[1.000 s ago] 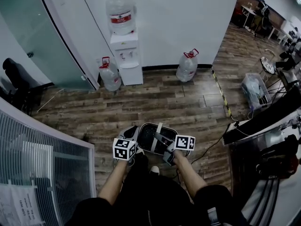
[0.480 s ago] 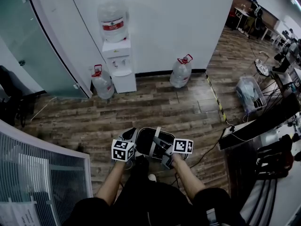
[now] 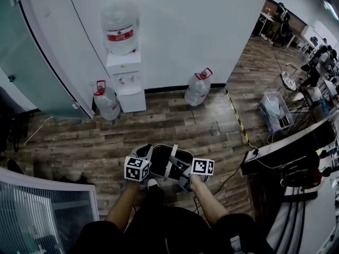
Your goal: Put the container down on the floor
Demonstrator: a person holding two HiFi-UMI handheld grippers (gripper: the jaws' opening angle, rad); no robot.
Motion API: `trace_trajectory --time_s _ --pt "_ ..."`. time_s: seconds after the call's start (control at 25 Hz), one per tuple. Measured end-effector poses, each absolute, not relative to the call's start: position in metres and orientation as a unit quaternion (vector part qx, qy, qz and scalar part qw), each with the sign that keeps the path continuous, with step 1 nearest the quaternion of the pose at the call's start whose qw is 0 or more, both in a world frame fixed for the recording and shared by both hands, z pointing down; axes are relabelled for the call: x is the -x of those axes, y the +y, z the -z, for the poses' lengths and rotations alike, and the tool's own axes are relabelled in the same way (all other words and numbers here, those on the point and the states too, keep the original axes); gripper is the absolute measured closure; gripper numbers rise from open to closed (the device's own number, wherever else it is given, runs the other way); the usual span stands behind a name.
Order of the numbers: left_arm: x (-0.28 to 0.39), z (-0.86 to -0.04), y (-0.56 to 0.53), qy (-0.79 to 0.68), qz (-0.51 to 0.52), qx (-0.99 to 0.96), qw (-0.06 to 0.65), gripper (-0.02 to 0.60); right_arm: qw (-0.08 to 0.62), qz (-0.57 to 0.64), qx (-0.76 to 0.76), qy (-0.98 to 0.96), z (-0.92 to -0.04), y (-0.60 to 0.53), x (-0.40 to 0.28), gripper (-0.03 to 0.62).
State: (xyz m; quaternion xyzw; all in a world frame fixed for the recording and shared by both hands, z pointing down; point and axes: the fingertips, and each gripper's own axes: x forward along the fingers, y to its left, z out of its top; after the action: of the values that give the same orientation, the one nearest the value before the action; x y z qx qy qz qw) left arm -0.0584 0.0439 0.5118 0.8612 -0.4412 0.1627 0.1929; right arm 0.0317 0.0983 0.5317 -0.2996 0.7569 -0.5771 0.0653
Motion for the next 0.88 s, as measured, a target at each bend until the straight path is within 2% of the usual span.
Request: trace_trajectory --time_s 0.48,0.88 --pt "0.102 -0.518 -0.052 -0.441 -0.152 -0.86 0.205 0.555 0.073 0.573 0.312 0.754 -0.53 -0.007 0.011 0.51" --pt "0.126 -0.529 -0.084 -0.447 -0.148 -0.854 0.221 0.555 0.064 0.571 0.307 0.759 -0.528 -0.054 0.036 0.51"
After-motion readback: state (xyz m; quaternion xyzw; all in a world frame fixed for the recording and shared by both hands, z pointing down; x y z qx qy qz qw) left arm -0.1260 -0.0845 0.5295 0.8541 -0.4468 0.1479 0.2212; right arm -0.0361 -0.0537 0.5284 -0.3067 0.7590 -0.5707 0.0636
